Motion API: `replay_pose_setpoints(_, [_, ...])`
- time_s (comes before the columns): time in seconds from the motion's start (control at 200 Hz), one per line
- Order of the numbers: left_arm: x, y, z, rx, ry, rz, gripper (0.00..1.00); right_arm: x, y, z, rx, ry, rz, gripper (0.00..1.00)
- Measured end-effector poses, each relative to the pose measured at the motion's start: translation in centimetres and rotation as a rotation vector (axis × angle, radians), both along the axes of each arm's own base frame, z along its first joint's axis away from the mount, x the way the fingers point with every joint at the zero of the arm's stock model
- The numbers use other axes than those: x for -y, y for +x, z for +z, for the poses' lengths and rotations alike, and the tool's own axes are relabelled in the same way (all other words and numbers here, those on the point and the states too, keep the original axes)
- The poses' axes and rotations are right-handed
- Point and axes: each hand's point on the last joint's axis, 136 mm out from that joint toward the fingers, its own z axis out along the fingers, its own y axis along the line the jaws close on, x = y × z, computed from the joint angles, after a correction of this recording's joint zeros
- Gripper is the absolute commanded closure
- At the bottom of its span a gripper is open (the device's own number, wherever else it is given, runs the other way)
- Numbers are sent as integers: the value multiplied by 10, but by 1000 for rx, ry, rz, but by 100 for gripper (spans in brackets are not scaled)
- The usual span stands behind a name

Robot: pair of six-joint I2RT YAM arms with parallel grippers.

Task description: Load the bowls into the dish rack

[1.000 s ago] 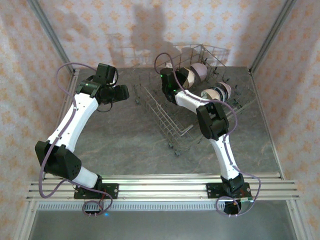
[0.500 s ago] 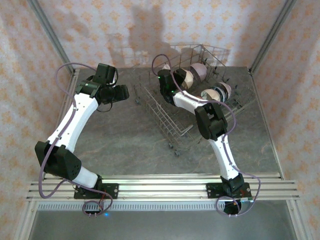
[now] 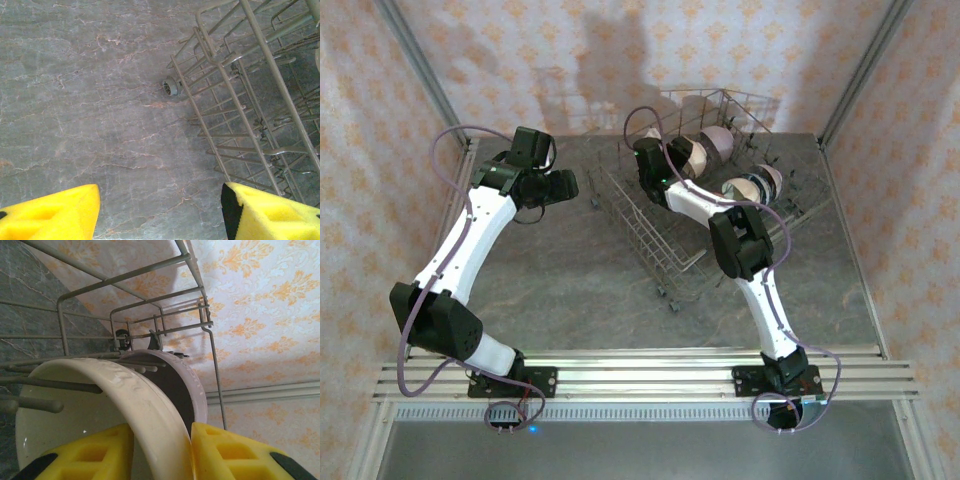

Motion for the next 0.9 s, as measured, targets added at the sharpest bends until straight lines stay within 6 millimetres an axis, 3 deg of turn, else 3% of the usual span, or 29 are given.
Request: replay_pose_setpoints(0.901, [1,0,0,-3,-15,6,34,10,0,-10,-102,141,-10,49])
